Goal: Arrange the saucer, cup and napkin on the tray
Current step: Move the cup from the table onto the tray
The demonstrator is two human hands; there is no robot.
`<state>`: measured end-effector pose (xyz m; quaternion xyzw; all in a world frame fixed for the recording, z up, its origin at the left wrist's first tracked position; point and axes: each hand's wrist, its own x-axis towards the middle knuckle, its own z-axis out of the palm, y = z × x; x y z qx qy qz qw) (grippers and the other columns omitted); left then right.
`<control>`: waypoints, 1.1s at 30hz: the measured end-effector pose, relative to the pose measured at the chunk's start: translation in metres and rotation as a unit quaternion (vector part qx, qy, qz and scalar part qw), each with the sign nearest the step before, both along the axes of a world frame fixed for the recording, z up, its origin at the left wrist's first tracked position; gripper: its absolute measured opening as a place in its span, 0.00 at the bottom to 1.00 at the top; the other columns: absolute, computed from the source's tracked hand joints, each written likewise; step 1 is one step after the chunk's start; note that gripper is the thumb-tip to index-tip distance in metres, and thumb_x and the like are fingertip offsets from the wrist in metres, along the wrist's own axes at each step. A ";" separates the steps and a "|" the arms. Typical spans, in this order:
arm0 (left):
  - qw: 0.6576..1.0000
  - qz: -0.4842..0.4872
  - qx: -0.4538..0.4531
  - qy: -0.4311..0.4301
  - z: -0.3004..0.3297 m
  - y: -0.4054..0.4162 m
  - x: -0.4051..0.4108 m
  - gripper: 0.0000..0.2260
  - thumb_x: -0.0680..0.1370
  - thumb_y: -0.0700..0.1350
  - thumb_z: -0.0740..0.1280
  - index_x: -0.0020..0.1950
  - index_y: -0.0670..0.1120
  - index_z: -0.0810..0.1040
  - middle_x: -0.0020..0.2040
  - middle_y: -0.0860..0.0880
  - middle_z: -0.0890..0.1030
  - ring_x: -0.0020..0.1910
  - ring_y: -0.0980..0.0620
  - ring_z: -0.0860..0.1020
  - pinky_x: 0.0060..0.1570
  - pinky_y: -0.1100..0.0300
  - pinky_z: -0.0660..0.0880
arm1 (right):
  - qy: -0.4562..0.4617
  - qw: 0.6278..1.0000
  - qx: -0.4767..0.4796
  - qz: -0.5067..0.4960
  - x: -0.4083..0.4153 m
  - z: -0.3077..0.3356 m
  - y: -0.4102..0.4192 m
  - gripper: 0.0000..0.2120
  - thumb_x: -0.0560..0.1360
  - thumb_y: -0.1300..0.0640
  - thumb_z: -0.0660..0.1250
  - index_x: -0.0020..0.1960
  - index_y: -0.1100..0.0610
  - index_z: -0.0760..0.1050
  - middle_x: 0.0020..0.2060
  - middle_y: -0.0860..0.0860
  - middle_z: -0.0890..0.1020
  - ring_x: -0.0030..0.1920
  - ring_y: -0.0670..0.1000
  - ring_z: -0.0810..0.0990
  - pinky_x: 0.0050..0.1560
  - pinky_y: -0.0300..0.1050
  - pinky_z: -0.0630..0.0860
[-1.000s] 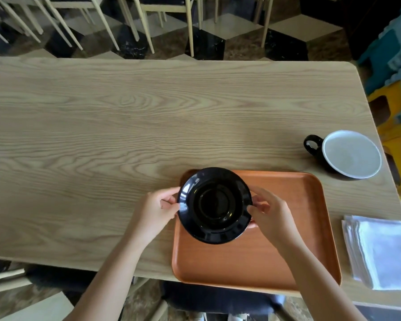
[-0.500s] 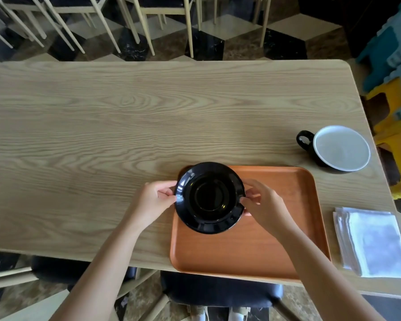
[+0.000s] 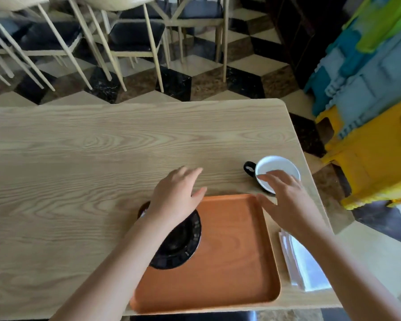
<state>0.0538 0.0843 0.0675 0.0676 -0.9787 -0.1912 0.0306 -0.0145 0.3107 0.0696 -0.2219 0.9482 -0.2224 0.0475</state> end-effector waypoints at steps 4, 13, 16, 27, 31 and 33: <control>0.993 -0.095 -0.063 0.028 -0.022 0.053 -0.045 0.29 0.74 0.56 0.65 0.71 0.48 0.63 0.71 0.43 0.67 0.68 0.45 0.66 0.61 0.49 0.70 | -0.005 0.994 0.104 -0.033 -0.024 -0.019 0.038 0.34 0.67 0.43 0.70 0.68 0.51 0.64 0.72 0.57 0.60 0.71 0.60 0.57 0.66 0.58 0.65; 0.972 -0.197 -0.113 -0.062 -0.061 0.093 -0.099 0.29 0.73 0.54 0.68 0.71 0.48 0.63 0.75 0.42 0.59 0.74 0.46 0.56 0.66 0.47 0.65 | -0.031 0.998 0.021 -0.045 -0.049 -0.049 0.064 0.29 0.66 0.50 0.75 0.62 0.59 0.71 0.64 0.56 0.74 0.57 0.60 0.76 0.54 0.52 0.75; 0.977 -0.200 -0.066 -0.037 -0.062 0.091 -0.103 0.24 0.72 0.51 0.70 0.66 0.47 0.71 0.68 0.42 0.67 0.69 0.46 0.62 0.62 0.49 0.68 | -0.022 0.998 -0.020 -0.046 -0.048 -0.050 0.064 0.28 0.65 0.52 0.76 0.60 0.61 0.73 0.61 0.57 0.77 0.55 0.60 0.78 0.53 0.52 0.75; 0.987 -0.153 0.036 0.043 -0.037 0.075 -0.079 0.22 0.64 0.46 0.78 0.56 0.43 0.80 0.57 0.41 0.77 0.59 0.41 0.73 0.56 0.47 0.74 | -0.051 0.994 -0.088 -0.035 -0.039 -0.026 0.061 0.31 0.62 0.56 0.78 0.62 0.59 0.74 0.64 0.56 0.75 0.53 0.57 0.81 0.57 0.50 0.76; 0.990 -0.110 0.043 0.080 -0.031 0.061 -0.040 0.21 0.61 0.45 0.80 0.51 0.42 0.82 0.52 0.39 0.79 0.53 0.39 0.76 0.54 0.50 0.73 | -0.065 0.993 -0.095 0.018 -0.025 -0.016 0.050 0.31 0.61 0.55 0.79 0.62 0.56 0.74 0.65 0.53 0.74 0.56 0.54 0.80 0.59 0.47 0.75; 0.992 -0.087 0.039 0.080 -0.034 0.056 -0.019 0.21 0.59 0.44 0.81 0.50 0.43 0.83 0.51 0.40 0.79 0.51 0.39 0.76 0.53 0.53 0.71 | -0.094 0.990 -0.095 0.040 -0.019 -0.019 0.044 0.31 0.61 0.55 0.78 0.63 0.55 0.73 0.67 0.51 0.73 0.58 0.52 0.78 0.61 0.45 0.73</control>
